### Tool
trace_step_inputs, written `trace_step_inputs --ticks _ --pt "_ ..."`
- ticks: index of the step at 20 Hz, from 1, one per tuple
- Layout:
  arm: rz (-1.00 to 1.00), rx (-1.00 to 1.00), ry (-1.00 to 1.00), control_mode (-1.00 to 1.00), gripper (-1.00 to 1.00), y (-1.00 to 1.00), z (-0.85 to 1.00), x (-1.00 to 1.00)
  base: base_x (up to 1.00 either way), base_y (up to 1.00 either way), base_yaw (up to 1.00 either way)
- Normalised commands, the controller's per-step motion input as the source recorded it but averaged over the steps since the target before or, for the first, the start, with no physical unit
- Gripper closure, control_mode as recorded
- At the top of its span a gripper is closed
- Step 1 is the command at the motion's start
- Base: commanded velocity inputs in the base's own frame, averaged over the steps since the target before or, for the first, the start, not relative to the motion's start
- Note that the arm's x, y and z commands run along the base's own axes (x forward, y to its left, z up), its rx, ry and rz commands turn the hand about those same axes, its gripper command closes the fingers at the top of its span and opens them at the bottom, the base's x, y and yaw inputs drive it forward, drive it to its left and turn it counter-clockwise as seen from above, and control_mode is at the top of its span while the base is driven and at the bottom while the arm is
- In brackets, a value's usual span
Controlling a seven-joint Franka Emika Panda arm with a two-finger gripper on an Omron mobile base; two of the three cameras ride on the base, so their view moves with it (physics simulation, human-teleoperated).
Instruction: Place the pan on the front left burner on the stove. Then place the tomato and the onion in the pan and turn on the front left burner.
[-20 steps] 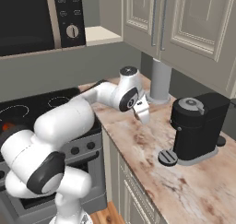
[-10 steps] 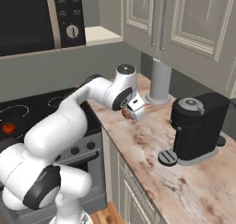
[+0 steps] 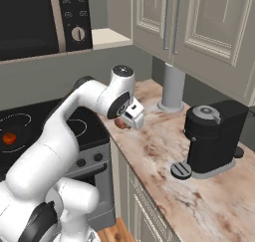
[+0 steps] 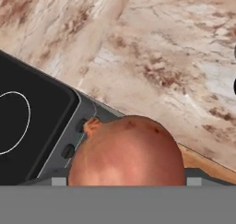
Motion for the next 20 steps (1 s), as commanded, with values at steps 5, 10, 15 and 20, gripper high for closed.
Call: trace_step_inputs --ticks 5,10,15,20 --pt "0.26 0.00 0.08 -1.00 1.00 0.27 0.20 -0.32 0.00 0.00 0.00" --pt "0.22 0.00 0.09 -1.00 1.00 0.08 0.20 -0.36 0.00 0.00 0.00" --pt "0.28 0.00 0.05 -1.00 1.00 0.17 0.18 -0.46 0.00 0.00 0.00" --pt "0.21 0.00 0.00 -1.00 1.00 0.47 0.05 -0.78 0.00 0.00 0.00"
